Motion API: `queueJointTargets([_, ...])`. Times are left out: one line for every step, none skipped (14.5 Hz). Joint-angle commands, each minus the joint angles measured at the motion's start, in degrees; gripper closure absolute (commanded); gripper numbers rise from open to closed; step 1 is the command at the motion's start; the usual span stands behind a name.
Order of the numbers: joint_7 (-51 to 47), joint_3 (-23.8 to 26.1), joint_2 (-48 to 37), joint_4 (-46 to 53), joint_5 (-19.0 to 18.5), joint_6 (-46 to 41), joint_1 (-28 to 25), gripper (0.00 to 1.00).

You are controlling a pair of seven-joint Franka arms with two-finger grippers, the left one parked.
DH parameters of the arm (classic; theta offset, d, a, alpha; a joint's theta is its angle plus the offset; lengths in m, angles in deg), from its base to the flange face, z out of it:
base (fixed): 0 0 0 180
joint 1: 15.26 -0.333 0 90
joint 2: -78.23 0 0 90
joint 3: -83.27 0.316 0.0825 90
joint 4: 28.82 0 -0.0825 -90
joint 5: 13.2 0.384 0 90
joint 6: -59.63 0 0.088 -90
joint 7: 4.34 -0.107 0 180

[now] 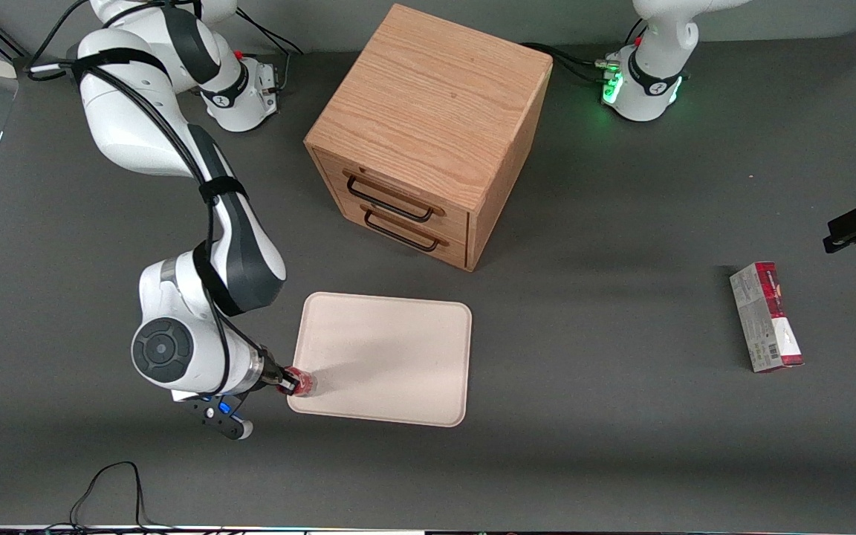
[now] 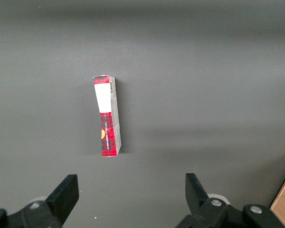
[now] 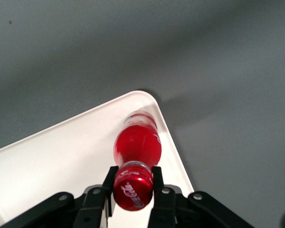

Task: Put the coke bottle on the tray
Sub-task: 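Lower the bottle onto the tray and open the right gripper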

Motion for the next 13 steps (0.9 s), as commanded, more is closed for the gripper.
queueJointTargets([-1.8,-0.3,0.9,2.3,0.9,-0.2,-0.8,0.91])
queueJointTargets([-3.0,-0.3,0.9,2.2,0.9,-0.2,-1.1,0.86])
queueJointTargets([-4.0,-0.3,1.0,2.2,0.9,0.2,-1.1,0.8])
queueJointTargets([-4.1,-0.3,1.0,1.9,1.0,0.9,-1.1,0.76])
queueJointTargets([-4.2,-0.3,1.1,1.8,1.0,1.0,-1.1,0.76])
queueJointTargets([-4.1,-0.3,1.1,1.9,1.1,1.0,-1.1,0.71])
queueJointTargets([-4.2,-0.3,1.1,1.8,1.1,1.2,-1.1,0.69])
queueJointTargets([-4.3,-0.3,1.1,1.8,1.1,1.2,-1.1,0.48])
queueJointTargets([-4.3,-0.3,1.1,1.8,1.1,1.2,-1.2,0.01])
queueJointTargets([-4.4,-0.3,1.1,1.8,1.1,1.2,-1.6,0.0])
queueJointTargets([-4.4,-0.3,1.1,1.8,1.1,1.2,-1.6,0.0])
queueJointTargets([-4.4,-0.3,1.0,1.8,1.1,1.2,-1.6,0.0])
queueJointTargets([-4.4,-0.3,1.0,1.8,1.1,1.2,-1.6,0.0])
